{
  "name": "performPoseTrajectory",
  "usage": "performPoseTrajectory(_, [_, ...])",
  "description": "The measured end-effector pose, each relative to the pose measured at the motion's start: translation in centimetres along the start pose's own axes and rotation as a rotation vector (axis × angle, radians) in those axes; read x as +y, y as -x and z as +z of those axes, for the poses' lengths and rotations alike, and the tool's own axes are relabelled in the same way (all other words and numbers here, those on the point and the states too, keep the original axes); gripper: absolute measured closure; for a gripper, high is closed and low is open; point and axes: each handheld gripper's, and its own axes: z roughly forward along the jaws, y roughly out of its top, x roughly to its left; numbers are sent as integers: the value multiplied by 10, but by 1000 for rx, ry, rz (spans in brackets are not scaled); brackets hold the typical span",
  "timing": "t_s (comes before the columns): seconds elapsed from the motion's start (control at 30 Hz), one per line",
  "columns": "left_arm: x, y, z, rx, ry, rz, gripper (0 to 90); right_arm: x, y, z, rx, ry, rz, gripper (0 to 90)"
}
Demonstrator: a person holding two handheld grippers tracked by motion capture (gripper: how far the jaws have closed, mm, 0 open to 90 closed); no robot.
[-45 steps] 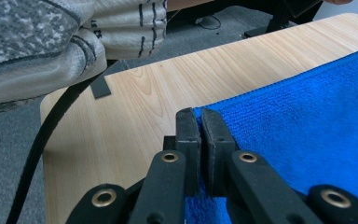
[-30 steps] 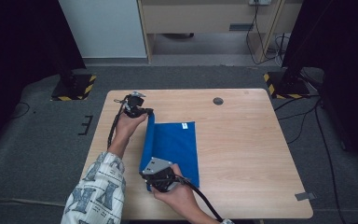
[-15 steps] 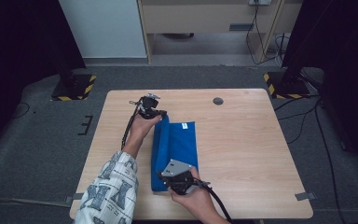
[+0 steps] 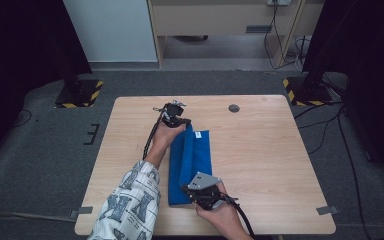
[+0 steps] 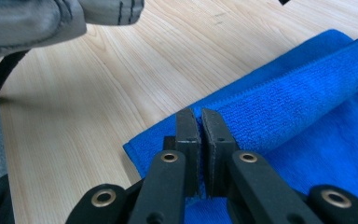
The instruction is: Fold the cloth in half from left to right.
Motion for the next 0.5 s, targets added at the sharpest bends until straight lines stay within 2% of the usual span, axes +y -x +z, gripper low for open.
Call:
performPoseTrajectory(0.23, [4,12,8,-3,-13,18,894,-10,5,-7,-17,-14,7,868])
performPoseTrajectory(0.4, [2,11,14,-7,-31,2,893,-17,10,-11,-26,-27,16,867])
performPoseTrajectory(0.5, [2,11,14,-16,-26,-1,893,-20,11,-12,-27,-31,26,867])
